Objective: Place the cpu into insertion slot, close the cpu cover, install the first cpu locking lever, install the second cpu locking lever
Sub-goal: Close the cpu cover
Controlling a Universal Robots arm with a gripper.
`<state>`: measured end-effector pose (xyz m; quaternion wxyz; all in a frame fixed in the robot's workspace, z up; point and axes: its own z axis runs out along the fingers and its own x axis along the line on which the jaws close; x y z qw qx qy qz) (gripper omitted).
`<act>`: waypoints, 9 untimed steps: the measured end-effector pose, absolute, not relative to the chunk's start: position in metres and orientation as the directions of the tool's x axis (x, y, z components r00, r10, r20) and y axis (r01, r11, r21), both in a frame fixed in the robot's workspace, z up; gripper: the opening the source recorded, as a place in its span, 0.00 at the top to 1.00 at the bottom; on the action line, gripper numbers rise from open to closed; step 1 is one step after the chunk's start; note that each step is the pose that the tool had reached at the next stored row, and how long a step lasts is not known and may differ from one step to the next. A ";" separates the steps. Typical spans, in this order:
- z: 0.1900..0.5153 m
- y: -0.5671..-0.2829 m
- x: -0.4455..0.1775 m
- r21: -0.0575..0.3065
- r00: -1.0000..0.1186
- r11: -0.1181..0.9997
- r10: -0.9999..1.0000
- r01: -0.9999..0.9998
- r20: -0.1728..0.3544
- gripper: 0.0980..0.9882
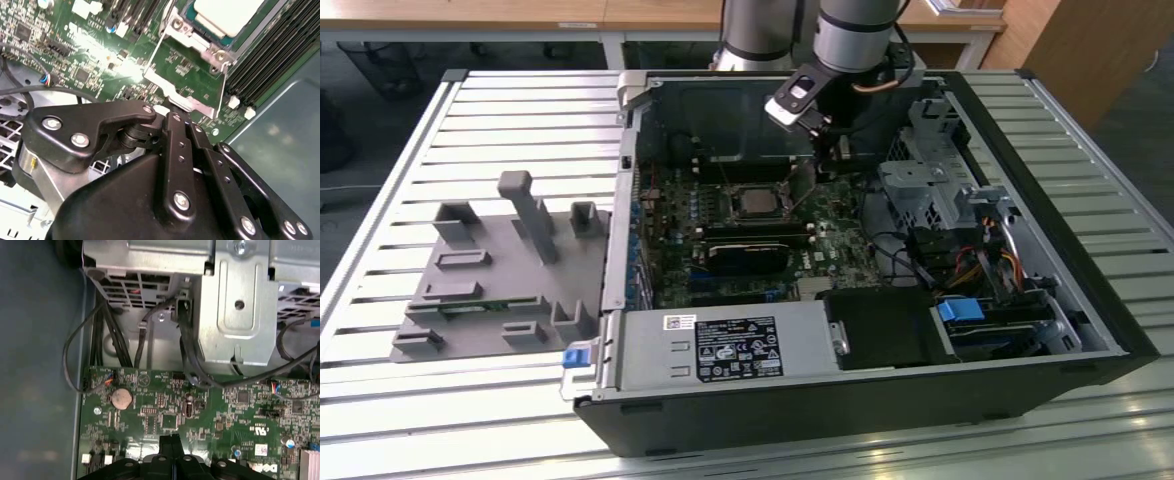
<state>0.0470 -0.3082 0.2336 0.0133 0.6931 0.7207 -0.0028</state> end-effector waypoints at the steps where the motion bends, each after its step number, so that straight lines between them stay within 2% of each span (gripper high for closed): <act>1: 0.234 -0.308 0.045 0.014 -0.039 0.039 0.999 0.999 -0.023 0.99; 9: 0.234 -0.307 0.028 0.014 -0.039 0.039 0.999 0.999 -0.023 0.99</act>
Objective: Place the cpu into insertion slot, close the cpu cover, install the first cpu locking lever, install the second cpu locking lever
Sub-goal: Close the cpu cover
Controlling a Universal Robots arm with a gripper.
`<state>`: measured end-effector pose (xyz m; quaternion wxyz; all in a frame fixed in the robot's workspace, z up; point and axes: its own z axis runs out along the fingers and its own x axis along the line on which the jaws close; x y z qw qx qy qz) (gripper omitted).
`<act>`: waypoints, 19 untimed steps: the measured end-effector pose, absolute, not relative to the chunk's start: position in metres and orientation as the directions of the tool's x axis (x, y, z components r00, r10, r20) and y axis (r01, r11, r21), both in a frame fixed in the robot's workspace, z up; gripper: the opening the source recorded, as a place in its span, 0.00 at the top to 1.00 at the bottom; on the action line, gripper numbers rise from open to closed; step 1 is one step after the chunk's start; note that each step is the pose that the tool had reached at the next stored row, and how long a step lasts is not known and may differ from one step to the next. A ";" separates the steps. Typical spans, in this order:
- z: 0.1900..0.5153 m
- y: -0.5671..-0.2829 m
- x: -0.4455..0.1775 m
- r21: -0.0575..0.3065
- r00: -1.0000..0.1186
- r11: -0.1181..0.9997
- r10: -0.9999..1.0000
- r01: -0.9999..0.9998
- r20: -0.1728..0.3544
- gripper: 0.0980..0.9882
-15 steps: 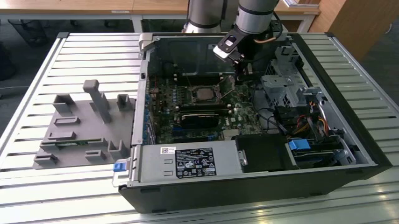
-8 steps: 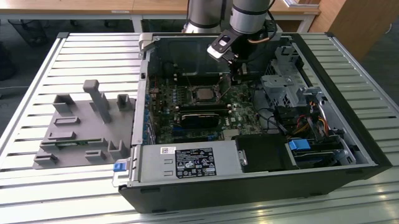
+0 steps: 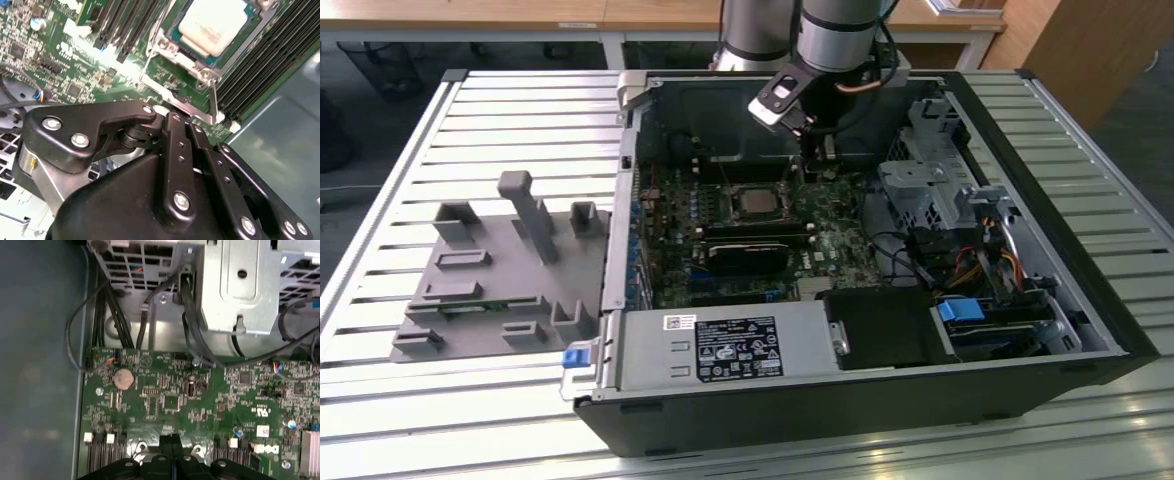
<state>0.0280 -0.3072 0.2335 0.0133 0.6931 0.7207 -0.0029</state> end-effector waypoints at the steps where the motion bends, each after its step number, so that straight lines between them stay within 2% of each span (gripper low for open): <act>1: 0.233 -0.307 0.026 0.014 -0.039 0.039 0.999 0.999 -0.023 0.99; 19: 0.231 -0.305 0.003 0.014 -0.039 0.039 0.999 0.999 -0.023 0.99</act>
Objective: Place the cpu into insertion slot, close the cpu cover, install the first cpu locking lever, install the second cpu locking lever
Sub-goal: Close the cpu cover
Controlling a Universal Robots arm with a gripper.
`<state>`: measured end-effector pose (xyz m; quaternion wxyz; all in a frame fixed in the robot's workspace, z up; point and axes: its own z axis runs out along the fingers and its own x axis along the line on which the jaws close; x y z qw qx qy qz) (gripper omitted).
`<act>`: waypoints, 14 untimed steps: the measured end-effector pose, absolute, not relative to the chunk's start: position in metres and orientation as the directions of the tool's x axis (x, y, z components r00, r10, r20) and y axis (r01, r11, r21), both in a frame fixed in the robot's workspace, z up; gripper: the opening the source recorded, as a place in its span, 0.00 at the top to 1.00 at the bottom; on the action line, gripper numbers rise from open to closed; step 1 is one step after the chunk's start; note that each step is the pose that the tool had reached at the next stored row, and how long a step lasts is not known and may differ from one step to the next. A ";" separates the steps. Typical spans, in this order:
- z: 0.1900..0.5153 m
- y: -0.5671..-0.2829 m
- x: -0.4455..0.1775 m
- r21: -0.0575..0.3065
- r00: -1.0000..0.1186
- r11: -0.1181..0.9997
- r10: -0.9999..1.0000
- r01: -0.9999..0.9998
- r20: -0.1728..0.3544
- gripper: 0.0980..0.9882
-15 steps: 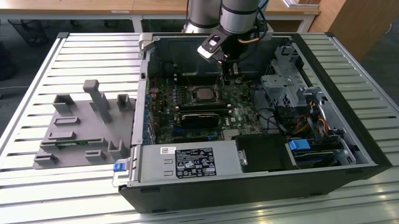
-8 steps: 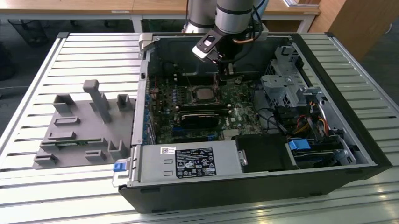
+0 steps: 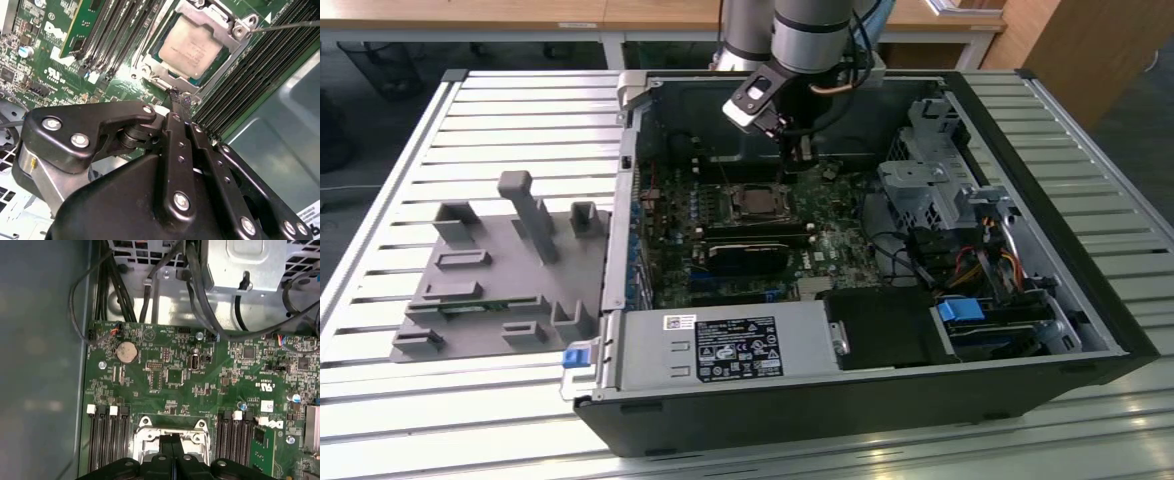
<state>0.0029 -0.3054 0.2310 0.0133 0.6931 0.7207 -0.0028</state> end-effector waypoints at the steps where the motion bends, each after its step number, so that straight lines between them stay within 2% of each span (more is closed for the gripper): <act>1: 0.231 -0.305 0.002 0.014 -0.039 0.039 0.999 0.999 -0.023 0.99; 14: 0.219 -0.305 -0.012 0.014 -0.039 0.039 0.999 0.999 -0.023 0.99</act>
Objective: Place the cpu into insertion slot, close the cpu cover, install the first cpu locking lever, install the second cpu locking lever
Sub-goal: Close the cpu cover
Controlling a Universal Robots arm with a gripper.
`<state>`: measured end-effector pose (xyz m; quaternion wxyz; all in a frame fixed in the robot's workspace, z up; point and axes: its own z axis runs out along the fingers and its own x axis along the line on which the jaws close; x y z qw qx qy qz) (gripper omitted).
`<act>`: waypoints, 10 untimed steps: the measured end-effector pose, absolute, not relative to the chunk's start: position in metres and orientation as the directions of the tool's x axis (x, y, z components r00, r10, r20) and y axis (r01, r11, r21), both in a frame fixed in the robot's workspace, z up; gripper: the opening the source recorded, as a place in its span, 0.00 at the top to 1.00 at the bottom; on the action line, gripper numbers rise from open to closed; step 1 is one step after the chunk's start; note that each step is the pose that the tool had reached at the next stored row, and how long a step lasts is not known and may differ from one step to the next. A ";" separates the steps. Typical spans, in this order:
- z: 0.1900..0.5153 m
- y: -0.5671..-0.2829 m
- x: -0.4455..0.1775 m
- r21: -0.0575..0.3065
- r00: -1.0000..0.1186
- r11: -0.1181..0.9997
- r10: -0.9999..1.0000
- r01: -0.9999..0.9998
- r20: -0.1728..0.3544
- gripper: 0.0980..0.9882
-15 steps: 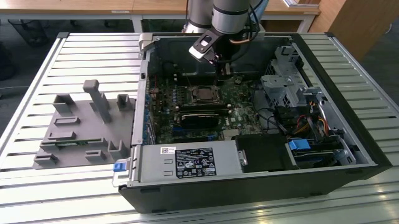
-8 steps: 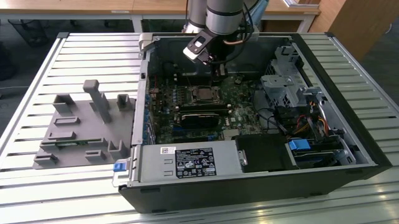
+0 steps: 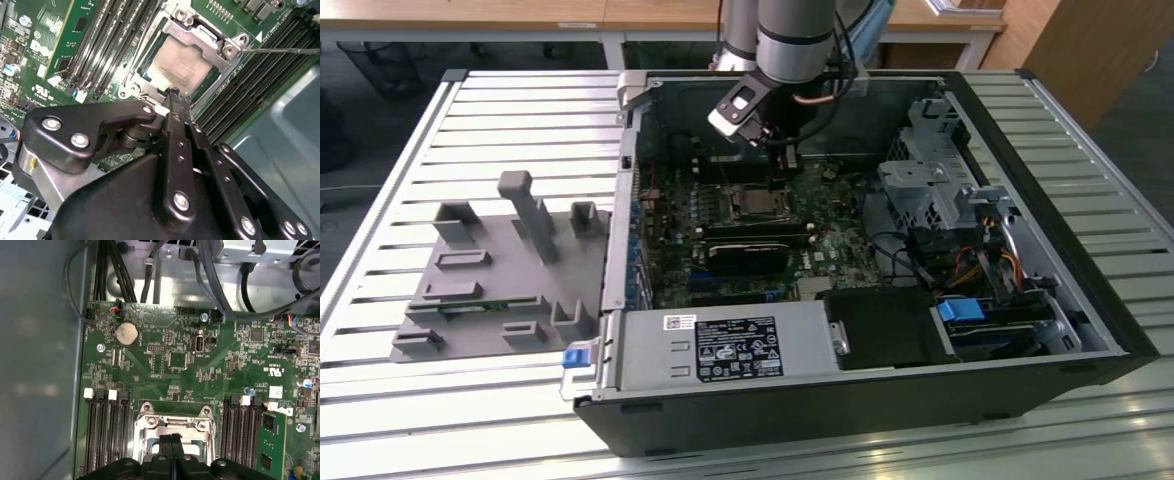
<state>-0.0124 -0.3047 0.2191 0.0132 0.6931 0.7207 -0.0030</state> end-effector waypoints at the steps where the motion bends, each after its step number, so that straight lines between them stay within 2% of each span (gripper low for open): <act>1: 0.219 -0.305 -0.013 0.014 -0.039 0.039 0.999 0.999 -0.023 0.99; 10: 0.218 -0.305 -0.026 0.014 -0.039 0.039 0.999 0.999 -0.023 0.99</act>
